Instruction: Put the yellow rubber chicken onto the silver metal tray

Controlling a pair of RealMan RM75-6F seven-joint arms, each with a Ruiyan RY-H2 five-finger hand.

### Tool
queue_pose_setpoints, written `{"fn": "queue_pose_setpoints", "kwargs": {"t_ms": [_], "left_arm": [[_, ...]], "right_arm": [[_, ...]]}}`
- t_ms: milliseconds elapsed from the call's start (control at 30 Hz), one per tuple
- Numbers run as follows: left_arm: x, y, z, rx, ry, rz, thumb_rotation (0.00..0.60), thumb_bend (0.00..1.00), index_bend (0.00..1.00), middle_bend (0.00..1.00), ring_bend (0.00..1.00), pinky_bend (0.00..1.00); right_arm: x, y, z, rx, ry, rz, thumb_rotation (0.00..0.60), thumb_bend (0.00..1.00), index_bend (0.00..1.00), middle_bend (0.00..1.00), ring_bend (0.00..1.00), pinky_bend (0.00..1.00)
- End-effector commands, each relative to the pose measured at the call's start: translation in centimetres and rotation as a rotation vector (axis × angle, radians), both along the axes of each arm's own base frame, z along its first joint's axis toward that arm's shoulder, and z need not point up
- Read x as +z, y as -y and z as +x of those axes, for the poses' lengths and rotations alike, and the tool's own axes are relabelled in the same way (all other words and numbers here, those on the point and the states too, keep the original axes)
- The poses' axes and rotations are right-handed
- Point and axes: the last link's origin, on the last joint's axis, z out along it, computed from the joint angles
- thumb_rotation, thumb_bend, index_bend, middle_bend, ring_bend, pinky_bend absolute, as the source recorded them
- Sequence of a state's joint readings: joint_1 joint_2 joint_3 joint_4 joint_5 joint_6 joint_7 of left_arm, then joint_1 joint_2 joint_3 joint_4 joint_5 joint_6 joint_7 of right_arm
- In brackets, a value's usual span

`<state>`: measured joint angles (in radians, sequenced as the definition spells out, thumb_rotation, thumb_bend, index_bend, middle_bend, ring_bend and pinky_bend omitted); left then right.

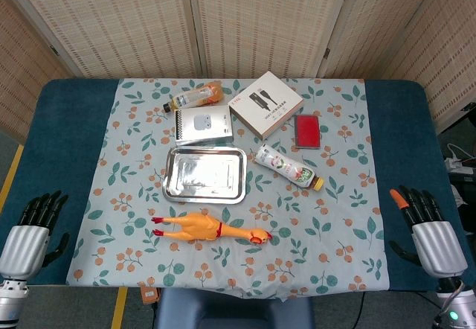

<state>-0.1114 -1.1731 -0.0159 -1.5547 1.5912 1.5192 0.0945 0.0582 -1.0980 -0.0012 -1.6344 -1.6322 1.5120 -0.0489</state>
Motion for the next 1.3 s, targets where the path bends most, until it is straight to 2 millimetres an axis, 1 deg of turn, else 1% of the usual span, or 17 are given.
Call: {"fn": "queue_pose_setpoints", "kwargs": {"t_ms": [33,233,333,433,500,567,633,667,800,933,1000,1100,1300], "left_arm": [[-0.1,0.0,0.0,0.003,-0.002,-0.006,0.600,0.44,0.00,0.00,0.00,0.07],[-0.3,0.1,0.2,0.002,-0.004,-0.016,0.600,0.44,0.00,0.00,0.00,0.07],[-0.3,0.0,0.2,0.003,0.002,-0.030,0.600,0.44,0.00,0.00,0.00,0.07],[-0.2,-0.2,-0.1,0.016,0.008,-0.036,0.600,0.44,0.00,0.00,0.00,0.07],[-0.2,-0.3,-0.2,0.024,0.009,-0.041,0.600,0.44,0.00,0.00,0.00,0.07],[-0.2,-0.3,-0.2,0.031,0.013,-0.051,0.600,0.44,0.00,0.00,0.00,0.07],[-0.2,-0.3,-0.2,0.033,0.013,-0.061,0.600,0.44,0.00,0.00,0.00,0.07],[-0.2,-0.2,-0.2,0.034,0.016,-0.066,0.600,0.44,0.00,0.00,0.00,0.08],[0.0,-0.2,-0.2,0.032,0.025,-0.070,0.600,0.44,0.00,0.00,0.00,0.08],[0.2,-0.1,-0.3,0.036,0.030,-0.072,0.600,0.44,0.00,0.00,0.00,0.08],[0.3,-0.1,-0.4,0.040,0.031,-0.073,0.600,0.44,0.00,0.00,0.00,0.08],[0.6,-0.1,-0.6,0.051,0.036,-0.070,0.600,0.44,0.00,0.00,0.00,0.08],[1.1,-0.1,-0.7,0.068,0.044,-0.048,0.600,0.44,0.00,0.00,0.00,0.08]], "right_arm": [[0.0,-0.1,0.0,-0.001,-0.002,0.002,0.600,0.15,0.00,0.00,0.00,0.00],[-0.2,-0.1,0.0,-0.009,-0.004,0.022,0.600,0.15,0.00,0.00,0.00,0.00],[-0.9,-0.1,0.3,-0.012,0.019,0.068,0.600,0.15,0.00,0.00,0.00,0.00],[-2.2,0.2,1.3,-0.008,0.071,0.131,0.600,0.15,0.00,0.00,0.00,0.00],[-3.4,0.7,2.4,0.011,0.101,0.207,0.600,0.15,0.00,0.00,0.00,0.00],[-4.6,1.5,4.3,0.036,0.135,0.300,0.600,0.15,0.02,0.00,0.00,0.00],[-5.7,2.8,6.1,0.079,0.124,0.344,0.600,0.15,0.07,0.00,0.00,0.00],[-6.7,3.6,7.2,0.097,0.116,0.369,0.600,0.15,0.10,0.00,0.00,0.00],[-9.7,5.6,10.4,0.106,0.136,0.452,0.600,0.15,0.18,0.00,0.00,0.00],[-12.3,7.1,13.1,0.111,0.151,0.495,0.600,0.15,0.26,0.00,0.00,0.00],[-13.7,7.8,14.3,0.105,0.164,0.515,0.600,0.15,0.32,0.00,0.00,0.00],[-15.5,8.7,15.7,0.081,0.190,0.555,0.600,0.15,0.37,0.00,0.00,0.00],[-18.4,9.8,17.9,0.058,0.188,0.603,0.600,0.15,0.39,0.00,0.00,0.00]]}}
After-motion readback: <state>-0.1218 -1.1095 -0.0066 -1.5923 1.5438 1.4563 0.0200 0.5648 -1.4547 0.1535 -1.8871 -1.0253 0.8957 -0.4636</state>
